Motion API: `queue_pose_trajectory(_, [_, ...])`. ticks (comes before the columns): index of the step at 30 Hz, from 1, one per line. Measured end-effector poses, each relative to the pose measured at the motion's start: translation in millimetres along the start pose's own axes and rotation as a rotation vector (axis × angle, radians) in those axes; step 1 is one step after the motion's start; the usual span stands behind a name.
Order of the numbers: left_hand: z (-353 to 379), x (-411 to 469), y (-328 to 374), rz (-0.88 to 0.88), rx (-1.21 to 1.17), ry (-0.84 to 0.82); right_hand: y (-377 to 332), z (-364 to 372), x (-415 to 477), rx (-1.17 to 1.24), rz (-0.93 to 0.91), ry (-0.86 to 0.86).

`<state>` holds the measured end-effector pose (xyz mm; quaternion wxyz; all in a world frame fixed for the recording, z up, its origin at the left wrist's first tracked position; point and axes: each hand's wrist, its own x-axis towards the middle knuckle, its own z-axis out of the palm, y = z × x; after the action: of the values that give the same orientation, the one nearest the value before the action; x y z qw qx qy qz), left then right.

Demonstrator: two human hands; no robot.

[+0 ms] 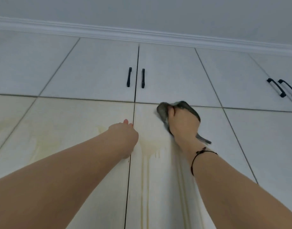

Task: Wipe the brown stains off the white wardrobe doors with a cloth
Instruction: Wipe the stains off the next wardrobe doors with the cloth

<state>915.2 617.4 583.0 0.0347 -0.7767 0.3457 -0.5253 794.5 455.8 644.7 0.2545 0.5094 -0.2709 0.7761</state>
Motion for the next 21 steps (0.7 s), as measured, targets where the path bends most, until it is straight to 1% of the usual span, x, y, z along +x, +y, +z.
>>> queue_pose_trajectory(4, [11.6,7.3,10.3,-0.108,-0.118,0.016,-65.0,14.3,-13.3,0.087,-0.232,-0.092])
queue_pose_trajectory(7, [12.8,5.2,10.1,-0.106,-0.105,-0.019,-82.0,17.1,-10.5,0.090,-0.299,-0.139])
queue_pose_trajectory(9, [9.8,5.1,11.4,-0.125,-0.102,-0.066,-79.5,17.6,-6.2,0.084,-0.308,-0.163])
queue_pose_trajectory(11, [7.4,7.2,11.7,-0.144,-0.079,-0.097,-82.7,16.8,-6.1,0.093,-0.357,-0.187])
queue_pose_trajectory(14, [-8.2,7.0,20.3,-0.101,-0.062,-0.095,-75.9,10.2,-10.1,0.135,-0.465,-0.241])
queue_pose_trajectory(16, [-19.1,6.7,21.3,-0.073,-0.095,-0.054,-65.5,8.2,-13.8,0.142,-0.512,-0.242])
queue_pose_trajectory(17, [-23.2,6.9,21.4,-0.079,-0.107,-0.039,-58.9,7.3,-14.7,0.138,-0.515,-0.239])
queue_pose_trajectory(19, [-31.2,1.0,18.0,-0.085,-0.082,-0.065,-43.8,6.2,-12.5,0.121,-0.500,-0.231])
queue_pose_trajectory(21, [-29.2,2.3,15.8,-0.085,-0.075,-0.069,-23.0,3.3,-8.4,0.100,-0.456,-0.231])
